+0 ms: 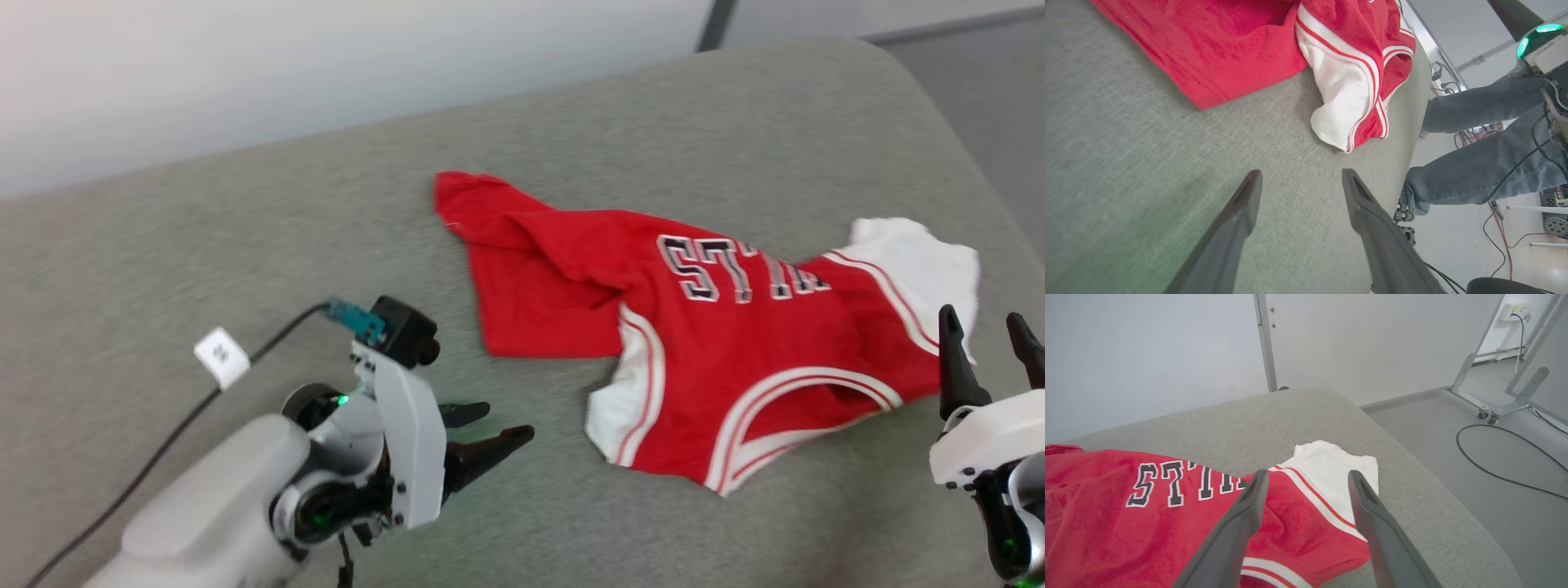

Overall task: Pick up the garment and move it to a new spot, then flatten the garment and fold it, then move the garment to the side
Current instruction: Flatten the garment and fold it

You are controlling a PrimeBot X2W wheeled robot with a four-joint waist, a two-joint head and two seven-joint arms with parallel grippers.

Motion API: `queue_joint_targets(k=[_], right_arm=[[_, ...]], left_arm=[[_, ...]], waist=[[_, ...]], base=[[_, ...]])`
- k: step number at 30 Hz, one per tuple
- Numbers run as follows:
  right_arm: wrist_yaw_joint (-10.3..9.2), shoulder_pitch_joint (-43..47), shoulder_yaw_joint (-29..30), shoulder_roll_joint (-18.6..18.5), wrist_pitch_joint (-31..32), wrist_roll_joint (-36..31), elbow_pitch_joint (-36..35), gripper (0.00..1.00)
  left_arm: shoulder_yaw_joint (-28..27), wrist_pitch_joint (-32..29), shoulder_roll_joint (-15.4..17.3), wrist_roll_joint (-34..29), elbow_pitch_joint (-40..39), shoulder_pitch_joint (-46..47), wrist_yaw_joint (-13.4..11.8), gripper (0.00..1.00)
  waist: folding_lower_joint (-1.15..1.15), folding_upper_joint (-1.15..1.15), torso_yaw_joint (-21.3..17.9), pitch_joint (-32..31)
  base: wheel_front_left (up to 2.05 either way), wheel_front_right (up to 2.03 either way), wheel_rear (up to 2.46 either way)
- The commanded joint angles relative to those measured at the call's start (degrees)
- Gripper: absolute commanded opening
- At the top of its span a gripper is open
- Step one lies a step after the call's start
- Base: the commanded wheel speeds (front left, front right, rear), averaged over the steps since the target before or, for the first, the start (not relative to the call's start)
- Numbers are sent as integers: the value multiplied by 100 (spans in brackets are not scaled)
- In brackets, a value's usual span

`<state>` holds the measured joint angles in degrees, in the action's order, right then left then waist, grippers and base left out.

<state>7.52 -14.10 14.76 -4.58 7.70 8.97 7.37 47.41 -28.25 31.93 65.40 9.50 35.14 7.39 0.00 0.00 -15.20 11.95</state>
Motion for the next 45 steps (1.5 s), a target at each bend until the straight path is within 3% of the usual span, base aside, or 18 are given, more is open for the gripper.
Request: queue_joint_targets(k=[1, 6, 14, 25, 33, 36, 37, 38, 45], right_arm=[[-6, 85, -4, 35, 17, 69, -130, 100], [-6, 255, 20, 108, 59, 164, -478, 100], [-6, 256, -219, 163, 19, 298, -710, 100], [-6, 263, -520, 171, -74, 458, -851, 100], [-6, 303, -605, 171, -159, 523, -812, 100], [-6, 287, -632, 171, -185, 546, -794, 100], [-6, 284, -624, 171, -189, 544, -792, 100], [-6, 287, -609, 171, -203, 538, -791, 100], [-6, 374, -509, 169, -137, 437, -781, 100]], left_arm=[[19, -112, -34, 174, 85, 151, 17, 100], [71, -391, -257, 824, 562, 615, 17, 100], [270, -181, -523, 875, 1530, 1237, 17, 100], [745, 219, -789, 972, 2137, 1605, 17, 100], [1106, 259, -930, 1178, 2155, 1720, 17, 100], [1192, 386, -916, 1186, 2207, 1748, 17, 40], [1210, 436, -914, 1205, 2226, 1756, 17, 12], [1216, 489, -923, 1239, 2231, 1770, 17, 0], [1221, 907, -744, 1404, 1837, 1913, 17, 0]], waist=[[0, 0, -500, 83], [0, 0, -848, 295], [0, 0, -1214, 561], [0, 0, -1357, 683], [0, 0, -1354, 700], [0, 0, -1340, 692], [0, 0, -1325, 682], [0, 0, -1299, 668], [0, 0, -828, 425]], base=[[0, 0, 0], [0, 0, 0], [0, 0, 0], [0, 0, 0], [0, 0, 0], [0, 0, 0], [0, 0, 0], [0, 0, 0], [0, 0, 0]])
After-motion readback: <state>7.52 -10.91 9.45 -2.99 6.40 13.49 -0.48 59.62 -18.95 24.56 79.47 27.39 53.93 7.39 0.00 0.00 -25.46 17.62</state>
